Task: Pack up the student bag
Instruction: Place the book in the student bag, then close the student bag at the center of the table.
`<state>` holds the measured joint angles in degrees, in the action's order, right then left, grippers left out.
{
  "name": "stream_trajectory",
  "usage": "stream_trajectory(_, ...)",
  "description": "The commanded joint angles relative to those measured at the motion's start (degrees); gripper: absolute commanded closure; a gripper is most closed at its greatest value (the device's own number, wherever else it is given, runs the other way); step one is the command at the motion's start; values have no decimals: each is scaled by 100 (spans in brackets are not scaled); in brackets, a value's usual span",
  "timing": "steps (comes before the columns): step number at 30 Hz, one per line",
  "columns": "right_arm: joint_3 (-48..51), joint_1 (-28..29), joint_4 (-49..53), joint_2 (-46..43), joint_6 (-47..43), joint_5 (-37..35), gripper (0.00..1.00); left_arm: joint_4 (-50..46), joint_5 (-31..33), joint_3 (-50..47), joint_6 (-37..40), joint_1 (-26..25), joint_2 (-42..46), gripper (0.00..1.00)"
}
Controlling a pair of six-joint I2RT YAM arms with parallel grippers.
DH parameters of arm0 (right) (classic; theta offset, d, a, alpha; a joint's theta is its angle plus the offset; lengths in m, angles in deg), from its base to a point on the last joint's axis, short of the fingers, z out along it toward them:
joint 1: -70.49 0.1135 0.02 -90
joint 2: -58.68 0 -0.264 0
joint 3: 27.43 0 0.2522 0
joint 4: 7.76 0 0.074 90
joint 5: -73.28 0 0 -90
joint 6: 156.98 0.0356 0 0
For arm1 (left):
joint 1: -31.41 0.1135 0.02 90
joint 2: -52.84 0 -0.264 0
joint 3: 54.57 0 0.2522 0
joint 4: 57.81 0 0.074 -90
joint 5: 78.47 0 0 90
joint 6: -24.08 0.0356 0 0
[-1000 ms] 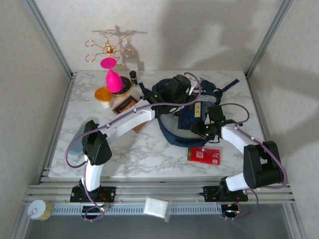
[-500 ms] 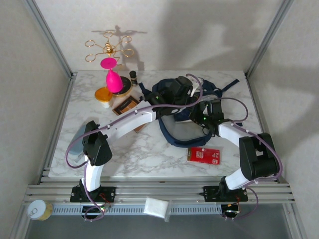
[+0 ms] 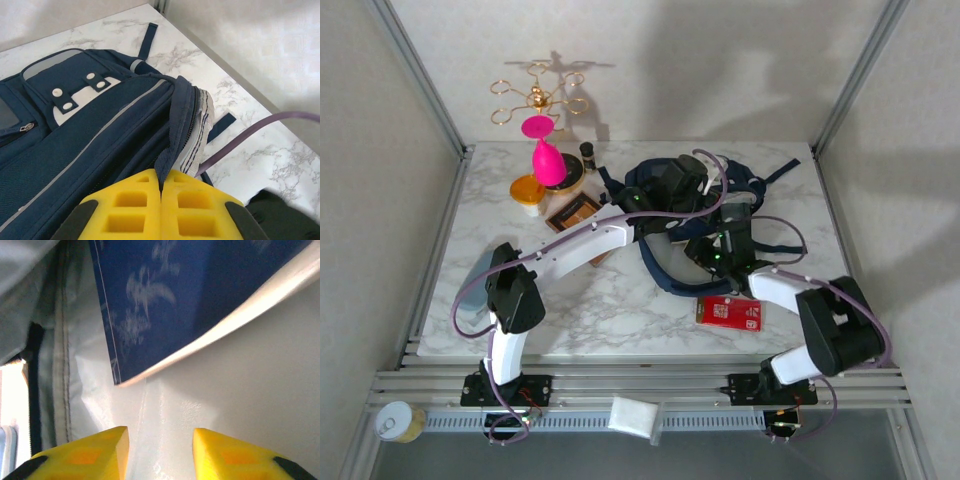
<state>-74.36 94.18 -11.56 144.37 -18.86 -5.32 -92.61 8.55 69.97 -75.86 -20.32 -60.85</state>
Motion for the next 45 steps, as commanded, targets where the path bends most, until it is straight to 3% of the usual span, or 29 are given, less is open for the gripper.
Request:
stream_trajectory(1,-221,118,-873,513,377,38,67,719,-103,128,-224,-66,427,100)
stream_trajectory(4,-570,113,-1431,968,307,-134,75,693,-82,119,-261,-66,420,100)
stream_trajectory(10,-1165,111,-1452,1460,-152,-274,82,721,58,-4,-290,-66,467,100)
stream_trajectory(13,-973,121,-1249,1160,-389,-226,83,681,253,-4,-307,-57,462,100)
stream_trajectory(17,-223,127,-861,138,-628,-138,79,649,401,-9,-375,-24,467,100)
stream_trajectory(22,338,111,686,-1674,-841,-557,73,680,380,-213,-430,-13,446,100)
stream_trajectory(26,42,64,2608,-2971,-840,-1194,68,567,326,-428,-553,-13,380,100)
stream_trajectory(29,-517,13,3814,-3442,-906,-1490,63,603,238,-802,-856,-13,365,100)
stream_trajectory(33,-1303,9,4603,-3579,-1130,-1479,60,785,-89,-1437,-1318,-13,433,100)
stream_trajectory(38,-2199,14,4838,-3125,-1400,-1005,56,1085,-769,-2253,-1848,-13,884,62)
stream_trajectory(42,-2614,131,4722,-2522,-1559,-811,55,1486,-708,-3260,-2265,118,1836,48)
stream_trajectory(45,-2680,229,4327,-2105,-1510,-601,52,1644,-454,-4157,-2645,442,2716,45)
